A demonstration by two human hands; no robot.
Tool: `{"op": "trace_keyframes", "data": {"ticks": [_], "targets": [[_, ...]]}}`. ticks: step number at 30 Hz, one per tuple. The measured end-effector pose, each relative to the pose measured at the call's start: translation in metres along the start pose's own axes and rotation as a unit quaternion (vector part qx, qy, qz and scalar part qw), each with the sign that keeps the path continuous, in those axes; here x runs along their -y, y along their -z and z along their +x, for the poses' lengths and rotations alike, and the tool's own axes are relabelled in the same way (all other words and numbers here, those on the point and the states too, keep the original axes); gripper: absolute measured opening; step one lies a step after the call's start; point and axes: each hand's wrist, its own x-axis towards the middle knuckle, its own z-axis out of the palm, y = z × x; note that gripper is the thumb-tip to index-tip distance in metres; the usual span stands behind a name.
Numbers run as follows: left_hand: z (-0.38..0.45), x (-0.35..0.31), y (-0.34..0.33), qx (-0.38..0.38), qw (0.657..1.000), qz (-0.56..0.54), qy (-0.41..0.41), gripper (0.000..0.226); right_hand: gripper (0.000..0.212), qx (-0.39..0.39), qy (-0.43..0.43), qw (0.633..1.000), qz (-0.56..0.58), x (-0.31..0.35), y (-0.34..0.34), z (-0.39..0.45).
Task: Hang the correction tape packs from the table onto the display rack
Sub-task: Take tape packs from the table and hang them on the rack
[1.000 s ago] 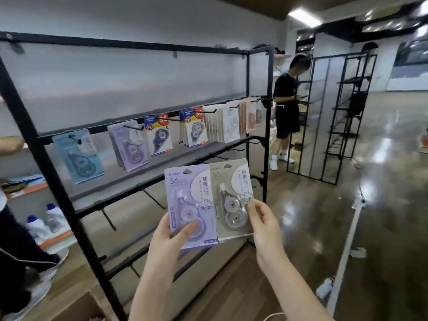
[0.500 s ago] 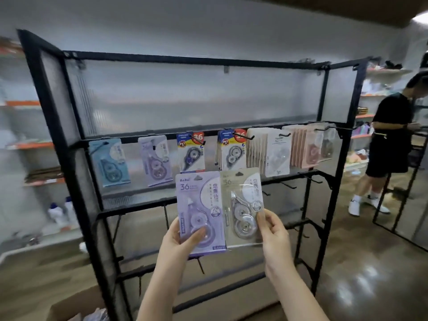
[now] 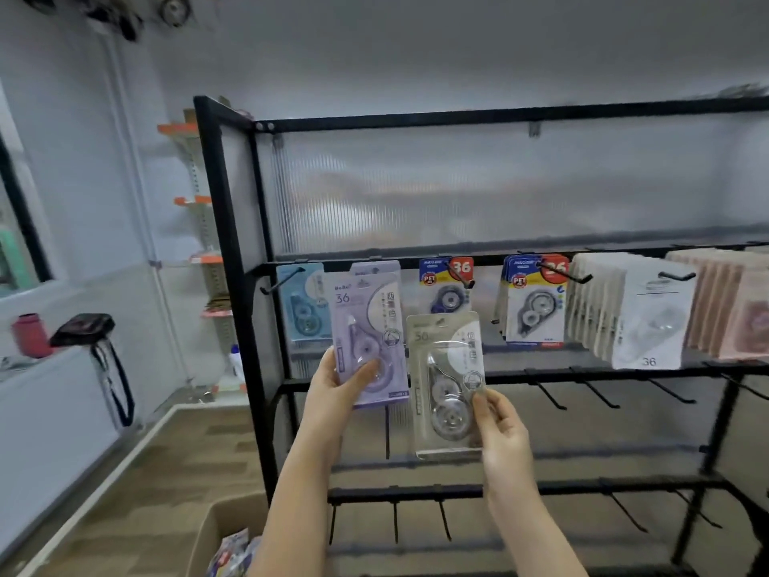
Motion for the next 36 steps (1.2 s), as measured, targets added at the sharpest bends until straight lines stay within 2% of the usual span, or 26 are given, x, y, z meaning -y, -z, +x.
{"op": "trace_keyframes", "data": {"ticks": [7,14,17,20,23,25,27,31,36], "targets": [[0.036,0.035,-0.002,0.018,0.999,0.027,0.036,0.036,0.011,-0.025,-0.004,1.000,-0.001,-0.012,0.000,0.022],[0.097,0.048,-0.002,0.022,0.994,0.094,0.049,0.024,0.016,-0.023,-0.037,0.999,-0.016,-0.033,-0.004,0.037],[0.128,0.058,0.001,0.019,0.989,0.129,0.072,0.044,0.018,-0.016,-0.040,0.999,-0.022,-0.037,-0.007,0.041],[0.144,0.071,0.002,-0.009,0.986,0.130,0.109,0.049,0.017,-0.020,-0.042,0.999,-0.028,-0.039,-0.008,0.042],[0.131,0.087,-0.003,-0.009,0.980,0.143,0.139,0.038,0.016,-0.036,-0.033,0.998,-0.050,-0.040,-0.003,0.042],[0.118,0.105,-0.011,0.032,0.974,0.167,0.153,0.029,0.012,-0.055,-0.021,0.996,-0.062,-0.037,0.003,0.041],[0.109,0.120,-0.024,0.107,0.956,0.234,0.138,0.023,0.011,-0.078,-0.018,0.995,-0.060,-0.034,0.012,0.039],[0.108,0.128,-0.077,0.258,0.903,0.340,0.043,0.026,0.012,-0.137,-0.003,0.988,-0.069,-0.021,0.044,0.037],[0.096,0.126,-0.173,0.373,0.787,0.487,-0.070,0.025,0.013,-0.226,0.024,0.970,-0.085,-0.002,0.108,0.032]]}}
